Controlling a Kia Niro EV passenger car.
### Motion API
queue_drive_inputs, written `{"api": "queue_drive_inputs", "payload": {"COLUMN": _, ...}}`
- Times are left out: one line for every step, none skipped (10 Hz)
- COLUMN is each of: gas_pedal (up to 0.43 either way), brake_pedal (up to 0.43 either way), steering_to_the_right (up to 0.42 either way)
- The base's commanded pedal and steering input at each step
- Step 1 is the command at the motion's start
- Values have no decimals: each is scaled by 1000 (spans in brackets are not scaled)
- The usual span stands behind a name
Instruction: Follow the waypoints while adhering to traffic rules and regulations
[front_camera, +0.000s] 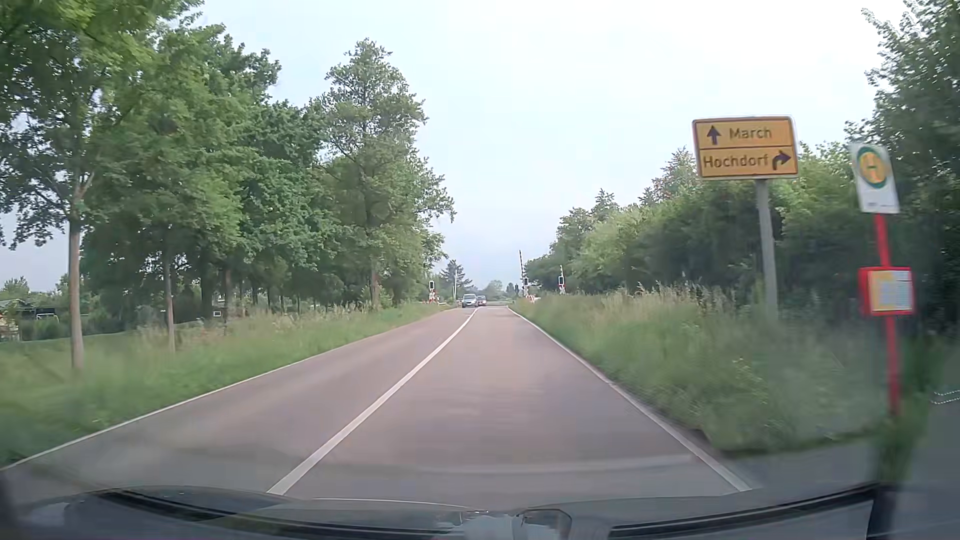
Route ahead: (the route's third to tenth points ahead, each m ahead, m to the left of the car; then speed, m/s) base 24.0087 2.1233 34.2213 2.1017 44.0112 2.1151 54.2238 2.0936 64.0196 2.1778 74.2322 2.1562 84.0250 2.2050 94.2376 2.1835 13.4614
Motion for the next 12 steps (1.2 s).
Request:
{"api": "queue_drive_inputs", "payload": {"gas_pedal": 0, "brake_pedal": 0, "steering_to_the_right": -3}}
{"api": "queue_drive_inputs", "payload": {"gas_pedal": 0, "brake_pedal": 0, "steering_to_the_right": -3}}
{"api": "queue_drive_inputs", "payload": {"gas_pedal": 0, "brake_pedal": 0, "steering_to_the_right": -3}}
{"api": "queue_drive_inputs", "payload": {"gas_pedal": 0, "brake_pedal": 0, "steering_to_the_right": -2}}
{"api": "queue_drive_inputs", "payload": {"gas_pedal": 0, "brake_pedal": 0, "steering_to_the_right": -2}}
{"api": "queue_drive_inputs", "payload": {"gas_pedal": 0, "brake_pedal": 0, "steering_to_the_right": -2}}
{"api": "queue_drive_inputs", "payload": {"gas_pedal": 0, "brake_pedal": 0, "steering_to_the_right": -2}}
{"api": "queue_drive_inputs", "payload": {"gas_pedal": 0, "brake_pedal": 0, "steering_to_the_right": -2}}
{"api": "queue_drive_inputs", "payload": {"gas_pedal": 0, "brake_pedal": 0, "steering_to_the_right": -2}}
{"api": "queue_drive_inputs", "payload": {"gas_pedal": 0, "brake_pedal": 0, "steering_to_the_right": -2}}
{"api": "queue_drive_inputs", "payload": {"gas_pedal": 0, "brake_pedal": 0, "steering_to_the_right": -2}}
{"api": "queue_drive_inputs", "payload": {"gas_pedal": 0, "brake_pedal": 0, "steering_to_the_right": -2}}
